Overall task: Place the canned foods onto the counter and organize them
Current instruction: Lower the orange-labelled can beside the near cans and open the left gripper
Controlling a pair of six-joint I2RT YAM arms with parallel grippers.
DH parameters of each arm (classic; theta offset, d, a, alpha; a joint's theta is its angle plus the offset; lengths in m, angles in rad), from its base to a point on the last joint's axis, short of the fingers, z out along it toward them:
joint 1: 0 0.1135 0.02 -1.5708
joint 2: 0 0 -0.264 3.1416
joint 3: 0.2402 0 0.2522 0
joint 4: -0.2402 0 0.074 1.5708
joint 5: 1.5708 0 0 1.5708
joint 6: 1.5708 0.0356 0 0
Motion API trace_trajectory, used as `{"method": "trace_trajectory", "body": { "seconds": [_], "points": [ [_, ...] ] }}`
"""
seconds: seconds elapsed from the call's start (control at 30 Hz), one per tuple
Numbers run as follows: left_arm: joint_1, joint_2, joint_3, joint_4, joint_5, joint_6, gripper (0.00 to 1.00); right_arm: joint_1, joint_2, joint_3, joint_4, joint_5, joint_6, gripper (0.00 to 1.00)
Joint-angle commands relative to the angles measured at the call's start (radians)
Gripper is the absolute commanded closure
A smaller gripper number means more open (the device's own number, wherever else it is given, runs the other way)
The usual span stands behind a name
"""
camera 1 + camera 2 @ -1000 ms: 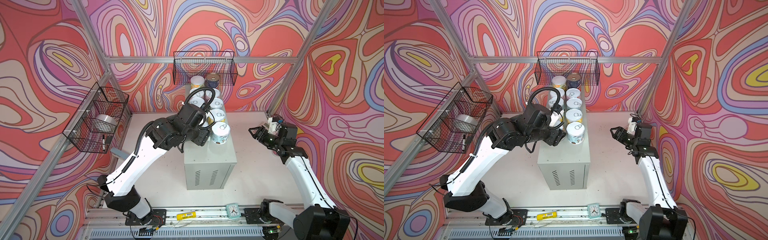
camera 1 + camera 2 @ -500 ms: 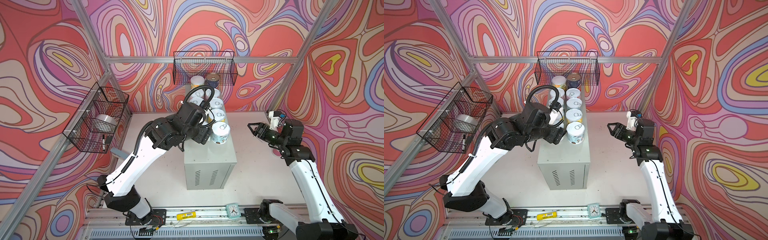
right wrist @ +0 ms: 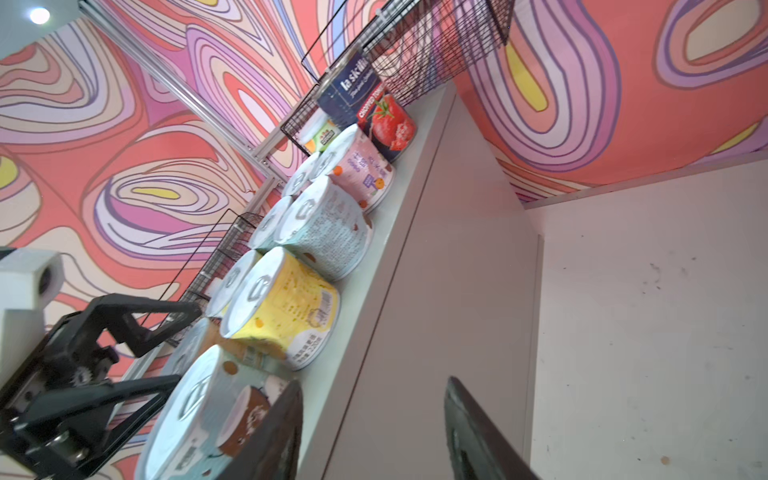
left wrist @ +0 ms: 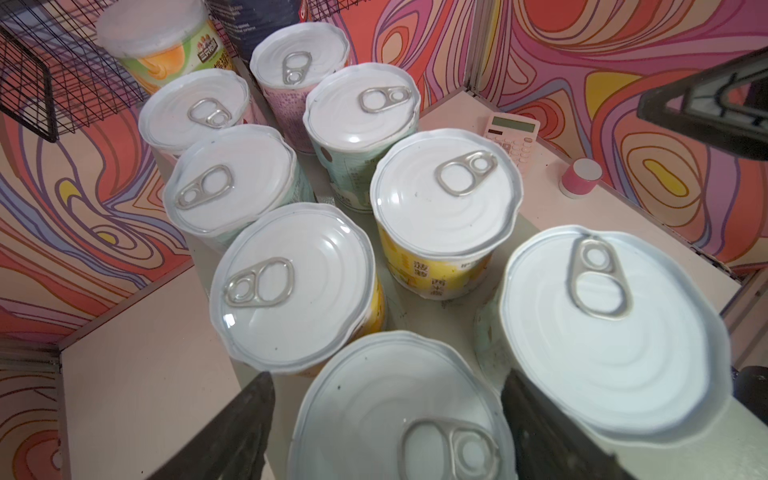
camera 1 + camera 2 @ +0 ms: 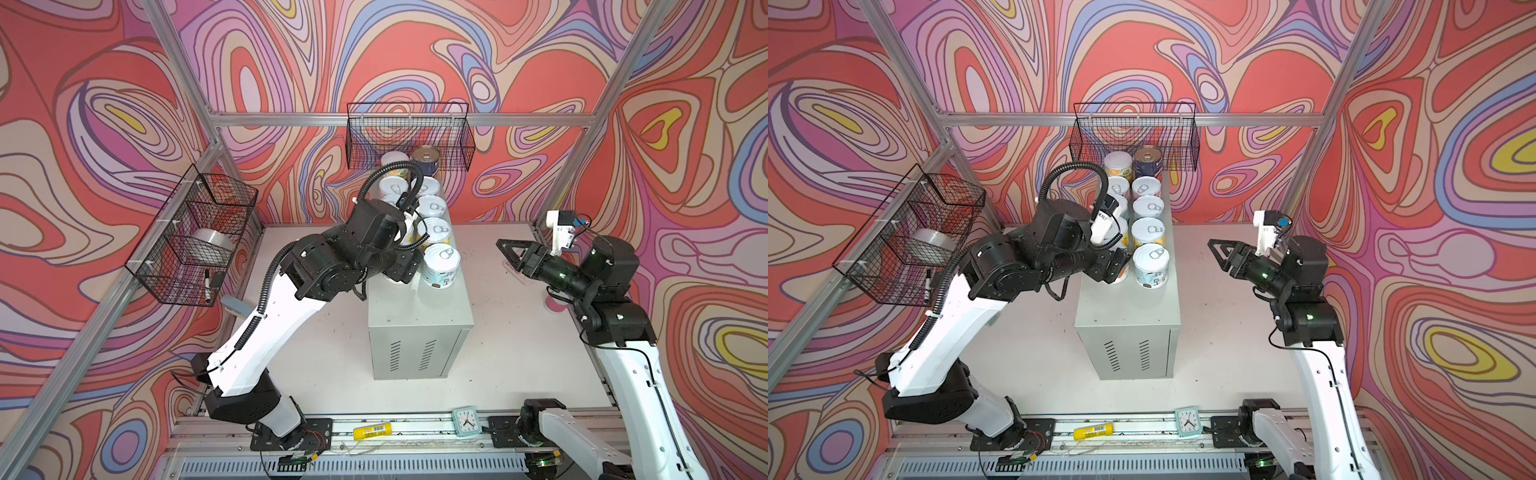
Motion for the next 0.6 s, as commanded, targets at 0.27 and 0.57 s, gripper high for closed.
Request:
{"method": "trace_trajectory", "body": {
  "seconds": [0.27,0.57],
  "points": [
    [-0.002,-0.099,-0.017,0.157,-0.070,0.032,0.17,0.023,-0.072,-0.011,0.155,-0.215,0.112,0.50],
    [-0.001,-0.282,-0.242,0.259,-0.148,0.003,0.17,0.088,-0.054,-0.022,0.156,-0.232,0.105,0.62]
  ]
}}
